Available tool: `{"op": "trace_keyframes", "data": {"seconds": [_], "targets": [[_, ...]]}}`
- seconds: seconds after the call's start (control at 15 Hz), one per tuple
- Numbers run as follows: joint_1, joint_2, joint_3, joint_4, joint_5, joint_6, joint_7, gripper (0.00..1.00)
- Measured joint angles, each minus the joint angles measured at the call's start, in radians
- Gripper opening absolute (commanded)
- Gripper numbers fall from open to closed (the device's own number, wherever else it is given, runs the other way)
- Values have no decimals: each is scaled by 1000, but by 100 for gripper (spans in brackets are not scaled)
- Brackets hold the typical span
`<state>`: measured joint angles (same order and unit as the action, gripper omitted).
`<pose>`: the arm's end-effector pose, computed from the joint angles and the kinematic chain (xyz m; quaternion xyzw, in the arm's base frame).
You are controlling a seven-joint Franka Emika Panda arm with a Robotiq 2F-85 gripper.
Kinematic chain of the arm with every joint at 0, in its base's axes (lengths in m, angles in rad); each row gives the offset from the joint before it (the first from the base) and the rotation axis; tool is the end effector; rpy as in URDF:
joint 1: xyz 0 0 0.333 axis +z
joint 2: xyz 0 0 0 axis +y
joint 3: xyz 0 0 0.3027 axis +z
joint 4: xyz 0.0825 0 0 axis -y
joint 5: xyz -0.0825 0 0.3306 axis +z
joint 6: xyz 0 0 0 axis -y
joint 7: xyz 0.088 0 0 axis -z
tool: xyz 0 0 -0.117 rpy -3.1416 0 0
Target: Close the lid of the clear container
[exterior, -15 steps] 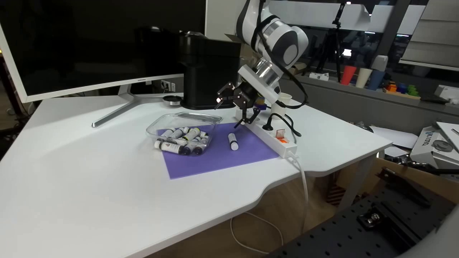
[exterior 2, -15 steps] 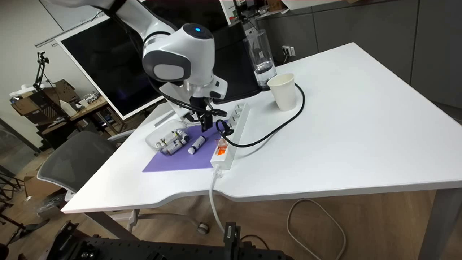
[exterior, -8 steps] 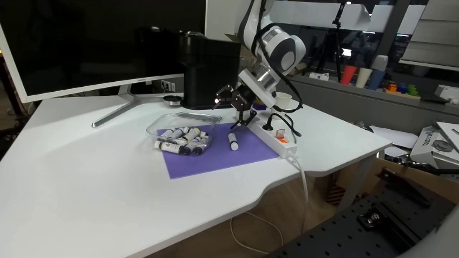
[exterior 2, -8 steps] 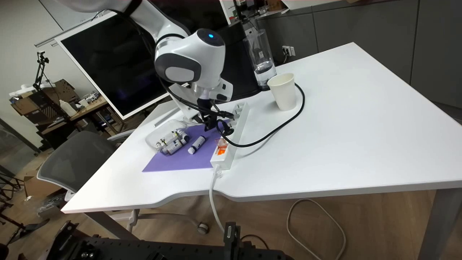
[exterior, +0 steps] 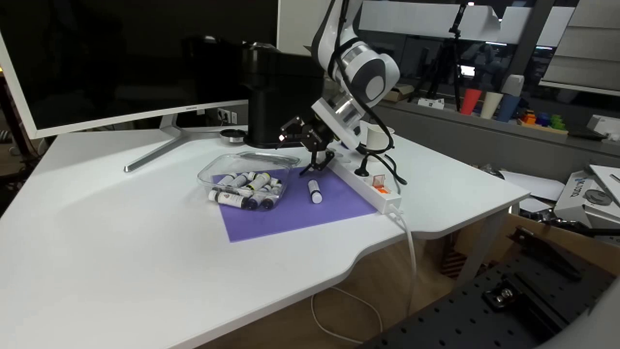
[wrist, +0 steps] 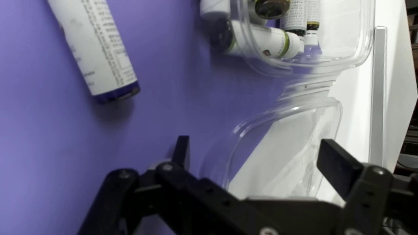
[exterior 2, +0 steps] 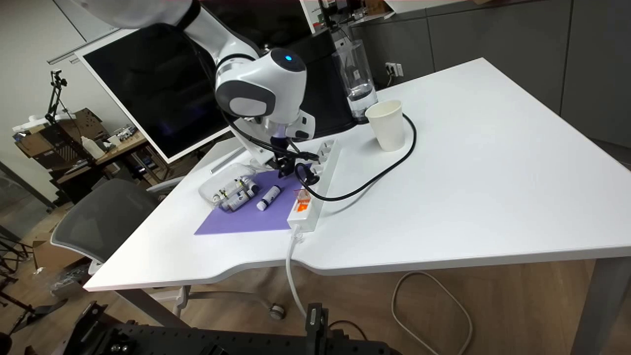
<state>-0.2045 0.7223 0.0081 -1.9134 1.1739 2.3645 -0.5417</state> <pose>0.5510 -0.0915 0.1259 -0.8877 0.2962 -0.0146 0.3522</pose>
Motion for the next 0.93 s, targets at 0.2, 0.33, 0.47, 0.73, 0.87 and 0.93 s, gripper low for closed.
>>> {"op": "trace_keyframes", "data": {"seconds": [0.2, 0.33, 0.47, 0.73, 0.87, 0.93], "targets": [[4, 15, 2, 26, 4, 0, -21, 100], [4, 21, 7, 41, 5, 0, -33, 100], [4, 23, 12, 54, 7, -3, -48, 100], [1, 22, 16, 73, 20, -24, -89, 100], [-2, 22, 16, 83, 31, -40, -112, 100], [-5, 22, 15, 87, 37, -49, -123, 100]]}}
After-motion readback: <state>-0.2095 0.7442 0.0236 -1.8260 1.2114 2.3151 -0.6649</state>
